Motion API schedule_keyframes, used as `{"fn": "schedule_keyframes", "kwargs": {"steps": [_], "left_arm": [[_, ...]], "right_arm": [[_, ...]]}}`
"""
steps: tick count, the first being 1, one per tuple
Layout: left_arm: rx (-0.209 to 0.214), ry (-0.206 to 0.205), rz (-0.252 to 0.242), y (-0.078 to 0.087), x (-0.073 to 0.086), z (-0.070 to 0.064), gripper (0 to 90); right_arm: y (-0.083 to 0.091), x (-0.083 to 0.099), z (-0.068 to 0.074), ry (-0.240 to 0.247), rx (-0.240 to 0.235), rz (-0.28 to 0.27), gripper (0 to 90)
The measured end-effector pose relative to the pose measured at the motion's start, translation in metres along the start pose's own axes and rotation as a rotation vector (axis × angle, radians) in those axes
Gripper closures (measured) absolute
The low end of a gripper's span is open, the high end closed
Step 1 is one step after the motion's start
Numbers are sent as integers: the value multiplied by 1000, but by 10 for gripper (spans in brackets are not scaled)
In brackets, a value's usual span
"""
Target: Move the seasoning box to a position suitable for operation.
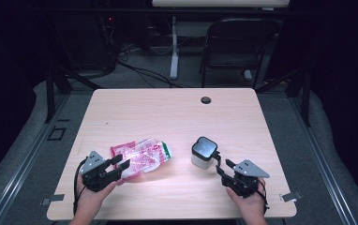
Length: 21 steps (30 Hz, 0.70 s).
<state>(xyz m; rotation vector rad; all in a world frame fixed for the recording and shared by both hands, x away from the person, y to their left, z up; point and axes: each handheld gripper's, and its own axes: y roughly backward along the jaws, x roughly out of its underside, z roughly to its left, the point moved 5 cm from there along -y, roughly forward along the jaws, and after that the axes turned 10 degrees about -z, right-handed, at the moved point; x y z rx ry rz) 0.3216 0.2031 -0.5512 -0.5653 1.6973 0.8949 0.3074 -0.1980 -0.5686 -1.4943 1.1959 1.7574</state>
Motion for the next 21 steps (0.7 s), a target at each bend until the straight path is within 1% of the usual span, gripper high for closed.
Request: {"fn": "schedule_keyframes", "kwargs": {"steps": [1,3,4,5,8,9,10,11,12,13,15,16,21], "left_arm": [[0,0,0,0,0,0,581],[4,31,-5,-3,3,5,581],[3,45,4,-4,5,6,573],[-1,44,2,-5,5,7,561],[19,43,20,-8,11,7,574],[24,46,31,-10,13,7,582],[14,25,46,-12,15,7,587],[14,25,46,-12,15,7,588],[7,9,46,-12,15,6,589],[7,9,46,-12,15,6,589],[6,-6,33,-10,14,4,589],[6,-14,37,-9,13,4,588],[-10,-19,33,-8,14,4,589]], "right_arm": [[0,0,0,0,0,0,540],[1,1,0,14,-2,10,539],[0,1,1,18,2,9,539],[-1,1,1,18,-1,7,538],[-5,1,2,10,-7,8,525],[-6,2,2,19,-10,25,521],[-9,3,3,22,-7,33,516],[-9,3,3,22,-7,33,516],[-12,4,4,22,-10,35,509],[-12,4,4,22,-10,35,509],[-13,6,7,34,-14,46,507],[-15,8,9,44,-14,56,507],[-20,8,10,49,-5,54,509]]}}
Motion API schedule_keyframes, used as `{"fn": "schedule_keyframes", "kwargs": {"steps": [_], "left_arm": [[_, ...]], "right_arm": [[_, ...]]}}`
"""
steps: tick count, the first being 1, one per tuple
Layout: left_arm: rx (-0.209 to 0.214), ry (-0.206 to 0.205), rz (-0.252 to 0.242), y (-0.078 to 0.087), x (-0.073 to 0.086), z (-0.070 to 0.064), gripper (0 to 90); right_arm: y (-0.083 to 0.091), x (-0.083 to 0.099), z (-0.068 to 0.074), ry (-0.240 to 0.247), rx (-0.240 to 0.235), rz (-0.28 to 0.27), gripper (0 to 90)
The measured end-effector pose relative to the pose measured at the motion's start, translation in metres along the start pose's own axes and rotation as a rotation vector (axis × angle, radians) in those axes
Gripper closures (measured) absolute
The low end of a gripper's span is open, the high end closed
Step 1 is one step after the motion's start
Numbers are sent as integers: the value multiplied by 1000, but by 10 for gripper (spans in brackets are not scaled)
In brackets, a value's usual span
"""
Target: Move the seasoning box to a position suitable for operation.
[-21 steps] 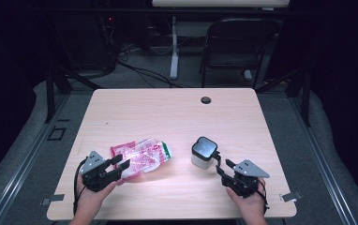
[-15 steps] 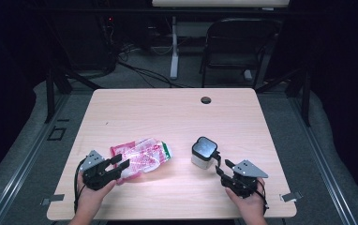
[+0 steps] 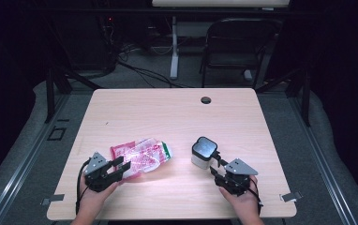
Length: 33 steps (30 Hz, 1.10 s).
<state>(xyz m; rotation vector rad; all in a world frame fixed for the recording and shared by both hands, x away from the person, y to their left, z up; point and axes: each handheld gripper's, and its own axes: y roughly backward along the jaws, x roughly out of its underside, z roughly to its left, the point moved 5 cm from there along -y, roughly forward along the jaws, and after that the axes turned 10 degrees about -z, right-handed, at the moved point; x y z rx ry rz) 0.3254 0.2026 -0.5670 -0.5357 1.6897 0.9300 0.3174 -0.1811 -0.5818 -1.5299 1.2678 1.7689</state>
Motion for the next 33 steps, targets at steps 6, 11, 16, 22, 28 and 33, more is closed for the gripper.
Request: {"fn": "schedule_keyframes", "kwargs": {"steps": [6,11,16,22,28,33], "left_arm": [[-6,-39,-4,8,-1,-1,589],[3,-17,-4,6,-1,-3,591],[20,-38,-1,7,1,-9,593],[31,-52,5,2,1,-15,594],[47,-78,23,0,1,-19,597],[70,-94,19,0,0,-27,598]], "right_arm": [[-15,2,-14,27,56,49,562],[-18,4,-22,-15,64,60,612],[-24,0,-24,1,60,51,639],[-29,2,-25,40,56,87,746],[-27,2,-23,30,51,89,750],[-24,2,-20,42,32,94,751]]}}
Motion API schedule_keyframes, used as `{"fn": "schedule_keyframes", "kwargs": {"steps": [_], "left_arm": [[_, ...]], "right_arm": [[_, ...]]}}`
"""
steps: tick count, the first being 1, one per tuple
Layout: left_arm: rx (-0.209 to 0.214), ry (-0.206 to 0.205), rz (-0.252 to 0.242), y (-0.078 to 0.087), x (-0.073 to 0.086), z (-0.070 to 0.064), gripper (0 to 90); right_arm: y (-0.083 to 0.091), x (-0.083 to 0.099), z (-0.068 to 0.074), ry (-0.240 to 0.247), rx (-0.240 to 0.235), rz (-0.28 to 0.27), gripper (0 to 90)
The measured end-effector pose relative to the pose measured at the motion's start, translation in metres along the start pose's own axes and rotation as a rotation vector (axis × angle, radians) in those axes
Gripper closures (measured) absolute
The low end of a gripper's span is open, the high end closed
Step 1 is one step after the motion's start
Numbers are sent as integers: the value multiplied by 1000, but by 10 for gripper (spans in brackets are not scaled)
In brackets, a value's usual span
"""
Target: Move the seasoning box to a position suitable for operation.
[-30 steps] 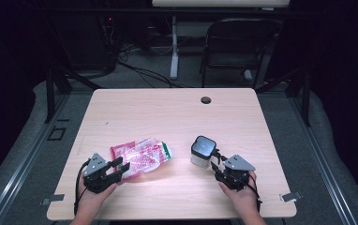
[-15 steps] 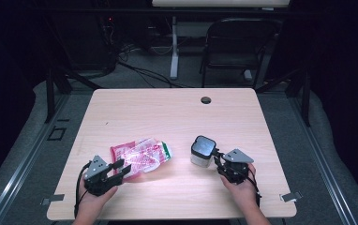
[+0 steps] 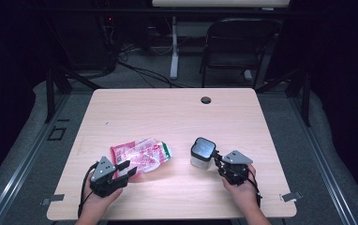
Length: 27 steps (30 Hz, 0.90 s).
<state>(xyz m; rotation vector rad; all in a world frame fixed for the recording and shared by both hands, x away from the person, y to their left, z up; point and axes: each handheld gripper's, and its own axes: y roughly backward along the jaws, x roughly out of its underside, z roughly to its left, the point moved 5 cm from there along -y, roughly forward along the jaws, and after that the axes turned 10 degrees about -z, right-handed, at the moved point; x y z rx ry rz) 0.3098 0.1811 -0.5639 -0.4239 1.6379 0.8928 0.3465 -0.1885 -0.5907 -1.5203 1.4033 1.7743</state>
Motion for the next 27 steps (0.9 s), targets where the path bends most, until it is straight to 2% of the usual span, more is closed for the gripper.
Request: {"fn": "schedule_keyframes", "kwargs": {"steps": [3,6,7,8,9,10,11,15,16,20,22,27], "left_arm": [[14,-9,-4,-2,-2,-4,597],[33,-20,-8,-6,-3,-9,597],[31,-23,-6,-7,-3,-11,597],[48,-35,0,-9,-4,-14,598],[48,-35,0,-9,-4,-14,600],[64,-40,-7,-11,-5,-20,600],[64,-40,-7,-11,-5,-20,600],[86,-61,3,-13,-6,-29,603],[93,-61,2,-13,-6,-31,604],[101,-64,1,-14,-6,-34,605],[98,-66,7,-12,-6,-33,605],[87,-58,0,-11,-5,-30,606]], "right_arm": [[4,0,3,13,-13,4,753],[9,0,9,37,-53,-6,754],[9,0,9,37,-53,-6,754],[11,0,14,49,-81,-7,754],[11,0,14,49,-81,-7,754],[12,1,20,64,-108,-6,754],[12,1,20,64,-108,-6,754],[15,0,32,92,-171,-6,755],[15,-1,38,100,-200,-12,756],[15,-1,44,113,-228,-10,756],[15,0,50,121,-266,-2,756],[16,0,54,122,-294,-1,756]]}}
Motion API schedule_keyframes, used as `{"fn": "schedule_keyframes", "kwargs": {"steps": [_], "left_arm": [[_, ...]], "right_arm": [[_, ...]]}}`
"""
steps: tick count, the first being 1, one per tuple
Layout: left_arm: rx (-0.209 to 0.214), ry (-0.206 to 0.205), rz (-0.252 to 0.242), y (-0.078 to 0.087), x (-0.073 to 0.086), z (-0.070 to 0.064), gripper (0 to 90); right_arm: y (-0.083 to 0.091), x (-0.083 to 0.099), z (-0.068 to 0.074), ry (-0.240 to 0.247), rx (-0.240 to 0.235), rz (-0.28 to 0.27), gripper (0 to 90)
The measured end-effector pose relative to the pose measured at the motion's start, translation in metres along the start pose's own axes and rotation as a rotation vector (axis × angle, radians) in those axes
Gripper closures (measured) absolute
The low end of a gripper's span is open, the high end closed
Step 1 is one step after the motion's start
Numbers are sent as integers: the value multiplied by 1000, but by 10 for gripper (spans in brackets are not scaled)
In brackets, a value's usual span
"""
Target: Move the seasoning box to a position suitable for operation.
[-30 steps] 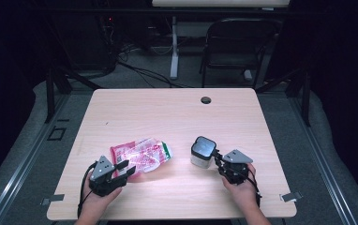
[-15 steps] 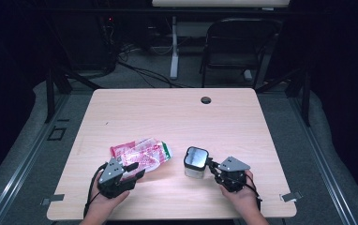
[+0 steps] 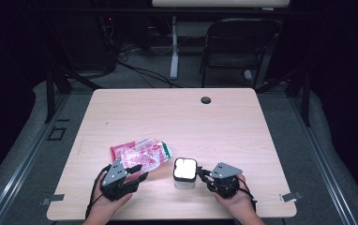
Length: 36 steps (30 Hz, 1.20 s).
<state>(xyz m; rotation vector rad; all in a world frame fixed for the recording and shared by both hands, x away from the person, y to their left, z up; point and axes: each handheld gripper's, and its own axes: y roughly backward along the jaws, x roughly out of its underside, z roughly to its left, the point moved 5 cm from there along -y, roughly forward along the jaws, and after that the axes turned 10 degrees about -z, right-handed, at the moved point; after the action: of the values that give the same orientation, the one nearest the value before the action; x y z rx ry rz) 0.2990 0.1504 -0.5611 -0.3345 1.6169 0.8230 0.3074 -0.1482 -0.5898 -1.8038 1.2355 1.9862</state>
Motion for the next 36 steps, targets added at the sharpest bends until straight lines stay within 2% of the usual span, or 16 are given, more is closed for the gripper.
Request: {"fn": "schedule_keyframes", "kwargs": {"steps": [5,8,10,11,15,18,20,22,24,25,26,27,28,31,33,36], "left_arm": [[-15,-11,3,2,-1,3,607],[-27,2,-7,5,-1,8,607],[-35,12,-9,6,-1,11,607],[-43,19,-14,7,-1,14,607],[-49,27,-12,9,-1,15,607],[-76,-23,-7,11,-5,17,603],[-96,-49,-22,15,-16,19,601],[-86,-31,-27,16,-28,21,601],[-83,-11,-48,16,-39,22,608],[-76,5,-40,14,-43,22,609],[-66,26,-39,10,-47,23,615],[-59,48,-35,6,-50,23,622],[-51,71,-23,2,-53,24,622],[-24,132,-5,-10,-62,26,627],[-8,152,-9,-18,-68,26,625],[8,160,-6,-26,-74,23,617]], "right_arm": [[1,0,4,7,-31,1,755],[2,0,5,12,-44,3,753],[2,1,5,-3,-42,-5,749],[3,2,4,-34,-40,-8,741],[6,4,-1,-69,-18,-16,709],[12,5,-5,-97,-11,-26,662],[20,1,-5,-105,-7,-48,635],[31,-8,-3,-105,-4,-58,625],[40,-19,-3,-97,19,-80,629],[43,-24,-4,-101,37,-72,631],[44,-29,-5,-112,66,-61,633],[46,-39,-8,-148,112,-52,648],[46,-39,-8,-148,112,-52,648],[48,-57,-14,-217,164,-57,667],[47,-68,-19,-247,187,-34,679],[41,-81,-25,-275,212,-5,680]]}}
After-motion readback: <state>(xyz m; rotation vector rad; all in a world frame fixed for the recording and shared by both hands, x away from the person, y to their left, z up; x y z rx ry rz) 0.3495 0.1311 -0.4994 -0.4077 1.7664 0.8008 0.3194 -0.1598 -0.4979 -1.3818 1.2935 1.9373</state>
